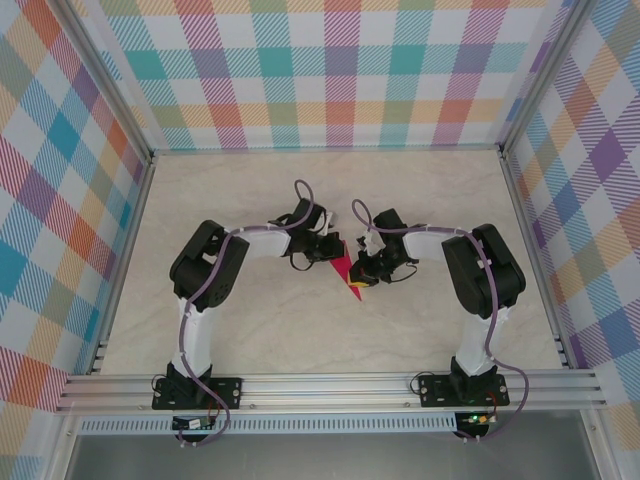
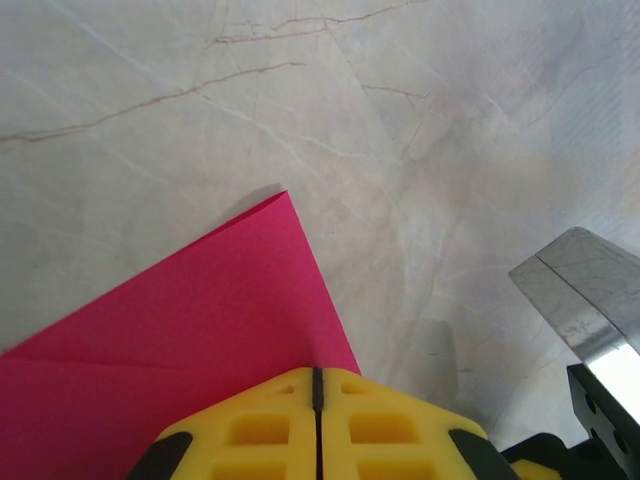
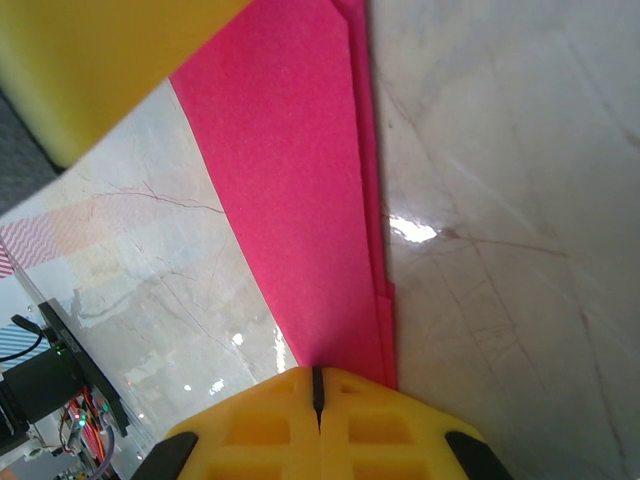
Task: Fold a paper plane with a square sheet of paper (pick it up from the middle)
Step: Fold the wing for the fifth time at the center of the table.
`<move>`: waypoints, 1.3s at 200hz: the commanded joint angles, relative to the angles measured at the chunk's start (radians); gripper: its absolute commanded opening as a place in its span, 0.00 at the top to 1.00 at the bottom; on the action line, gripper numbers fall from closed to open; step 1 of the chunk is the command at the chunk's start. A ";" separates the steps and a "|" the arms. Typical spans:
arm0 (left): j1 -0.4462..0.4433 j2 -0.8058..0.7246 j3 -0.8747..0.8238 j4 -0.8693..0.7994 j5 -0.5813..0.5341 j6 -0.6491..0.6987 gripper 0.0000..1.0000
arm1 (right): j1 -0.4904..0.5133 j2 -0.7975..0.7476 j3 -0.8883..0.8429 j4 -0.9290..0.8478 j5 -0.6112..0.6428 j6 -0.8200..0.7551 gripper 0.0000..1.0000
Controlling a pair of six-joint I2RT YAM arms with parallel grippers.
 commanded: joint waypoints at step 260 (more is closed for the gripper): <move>0.033 -0.040 -0.142 0.184 -0.020 0.027 0.94 | -0.004 -0.073 0.082 0.004 -0.047 -0.006 0.89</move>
